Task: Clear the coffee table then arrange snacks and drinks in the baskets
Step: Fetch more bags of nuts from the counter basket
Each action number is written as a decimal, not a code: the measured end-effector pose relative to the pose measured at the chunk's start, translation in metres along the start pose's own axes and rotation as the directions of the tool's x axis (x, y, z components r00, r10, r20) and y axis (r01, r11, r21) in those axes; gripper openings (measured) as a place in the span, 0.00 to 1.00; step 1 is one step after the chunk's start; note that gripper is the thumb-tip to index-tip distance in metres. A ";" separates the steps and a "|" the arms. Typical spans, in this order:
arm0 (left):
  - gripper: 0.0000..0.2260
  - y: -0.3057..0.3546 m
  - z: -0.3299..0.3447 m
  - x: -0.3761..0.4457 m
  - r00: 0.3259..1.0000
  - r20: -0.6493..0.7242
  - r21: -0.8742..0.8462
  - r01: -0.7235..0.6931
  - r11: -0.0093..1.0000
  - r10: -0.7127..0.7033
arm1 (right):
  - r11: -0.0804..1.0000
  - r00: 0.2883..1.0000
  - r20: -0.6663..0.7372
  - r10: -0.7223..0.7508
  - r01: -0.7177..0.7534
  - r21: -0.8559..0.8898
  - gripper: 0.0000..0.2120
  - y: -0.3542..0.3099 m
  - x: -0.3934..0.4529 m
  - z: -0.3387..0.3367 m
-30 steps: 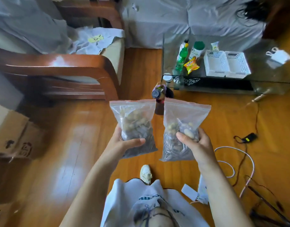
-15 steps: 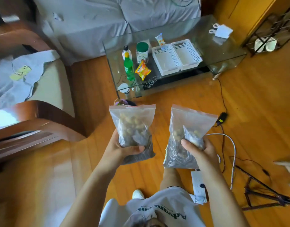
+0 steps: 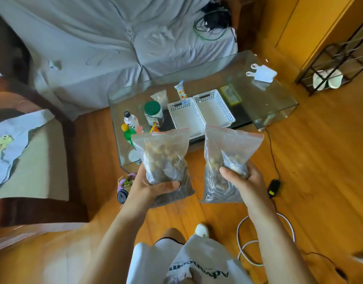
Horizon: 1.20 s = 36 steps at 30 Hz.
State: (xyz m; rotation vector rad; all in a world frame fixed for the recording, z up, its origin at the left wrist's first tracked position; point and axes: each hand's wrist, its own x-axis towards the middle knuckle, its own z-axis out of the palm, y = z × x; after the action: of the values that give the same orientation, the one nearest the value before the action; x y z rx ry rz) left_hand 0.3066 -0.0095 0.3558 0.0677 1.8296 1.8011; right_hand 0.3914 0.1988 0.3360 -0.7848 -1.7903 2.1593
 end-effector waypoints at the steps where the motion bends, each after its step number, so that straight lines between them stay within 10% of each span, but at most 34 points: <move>1: 0.30 0.003 0.006 0.013 1.000 -0.014 0.006 0.004 1.000 -0.004 | 1.000 1.000 0.005 0.006 -0.006 0.004 0.12 -0.003 0.015 -0.003; 23: 0.26 0.084 0.062 0.392 0.996 0.013 0.029 0.090 0.996 -0.090 | 0.990 0.994 0.043 0.099 -0.095 -0.100 0.15 -0.064 0.396 -0.019; 36: 0.34 0.046 0.068 0.608 0.957 -0.135 0.018 0.262 0.965 -0.258 | 0.950 0.965 0.015 0.261 -0.254 -0.181 0.12 0.010 0.640 -0.023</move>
State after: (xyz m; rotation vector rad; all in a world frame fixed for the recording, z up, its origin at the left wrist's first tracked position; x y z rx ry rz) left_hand -0.1904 0.3080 0.1887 -0.2737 1.8633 1.6214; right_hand -0.1262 0.5324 0.1605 -1.0806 -2.0218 2.2024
